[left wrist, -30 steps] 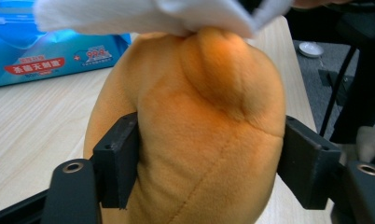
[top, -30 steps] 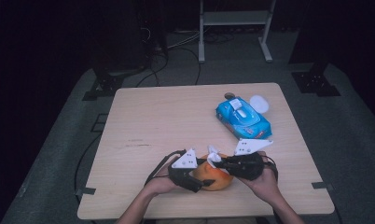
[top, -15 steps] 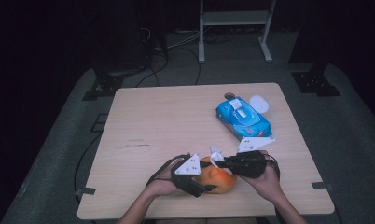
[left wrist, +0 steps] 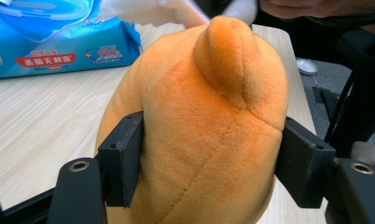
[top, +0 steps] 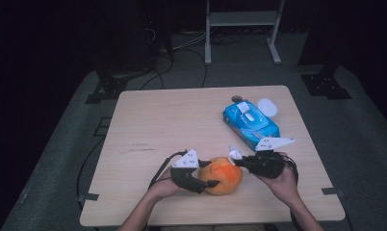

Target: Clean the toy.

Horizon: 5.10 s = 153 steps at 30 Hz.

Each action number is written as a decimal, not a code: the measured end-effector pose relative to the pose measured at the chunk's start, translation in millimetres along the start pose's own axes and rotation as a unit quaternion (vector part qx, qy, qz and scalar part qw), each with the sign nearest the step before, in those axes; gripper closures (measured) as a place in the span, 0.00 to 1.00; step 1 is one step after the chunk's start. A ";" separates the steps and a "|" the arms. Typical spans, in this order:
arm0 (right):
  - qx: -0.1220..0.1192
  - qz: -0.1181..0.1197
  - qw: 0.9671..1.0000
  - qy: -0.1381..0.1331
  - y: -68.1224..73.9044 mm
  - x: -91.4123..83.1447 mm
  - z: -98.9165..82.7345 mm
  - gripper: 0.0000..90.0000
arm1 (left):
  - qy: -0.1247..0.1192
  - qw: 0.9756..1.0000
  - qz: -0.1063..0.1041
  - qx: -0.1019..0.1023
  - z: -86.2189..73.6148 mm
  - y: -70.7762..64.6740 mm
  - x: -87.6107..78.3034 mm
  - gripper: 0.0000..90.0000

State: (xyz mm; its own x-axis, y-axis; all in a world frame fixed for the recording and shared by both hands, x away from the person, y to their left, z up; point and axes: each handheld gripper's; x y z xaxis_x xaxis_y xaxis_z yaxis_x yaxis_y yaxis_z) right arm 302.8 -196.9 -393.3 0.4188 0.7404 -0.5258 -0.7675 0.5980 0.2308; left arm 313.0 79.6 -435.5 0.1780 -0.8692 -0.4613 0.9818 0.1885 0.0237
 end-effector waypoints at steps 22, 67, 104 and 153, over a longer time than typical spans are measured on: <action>-0.036 0.028 0.999 0.005 22.9 7.3 10.4 0.95 | -0.009 0.999 0.014 -0.027 0.3 2.0 1.5 0.36; 0.017 -0.012 1.000 -0.017 -5.3 20.9 14.7 0.95 | 0.054 0.989 0.122 0.062 13.1 1.7 -15.9 0.41; 0.044 0.045 0.998 0.013 -11.9 -23.5 -34.4 0.94 | 0.070 0.997 -0.006 -0.026 24.6 11.7 10.3 0.33; 0.059 0.033 0.998 0.005 -22.4 -36.3 -41.9 0.94 | 0.063 0.997 0.014 -0.029 29.8 -16.0 0.3 0.74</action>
State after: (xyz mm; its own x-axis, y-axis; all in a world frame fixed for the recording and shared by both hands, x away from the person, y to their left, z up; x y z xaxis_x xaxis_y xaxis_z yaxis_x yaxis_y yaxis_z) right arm 284.5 -250.0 -413.7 0.3642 0.7768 -0.5137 -0.7302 0.5805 0.3601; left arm 299.4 62.7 -409.6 0.1920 -0.7990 -0.5699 0.9704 0.2411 -0.0111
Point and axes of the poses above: each handheld gripper's, and its own axes: x roughly forward along the jaws, z roughly out of its top, y roughly to its left, and after that the axes turned 5 degrees about x, right-handed
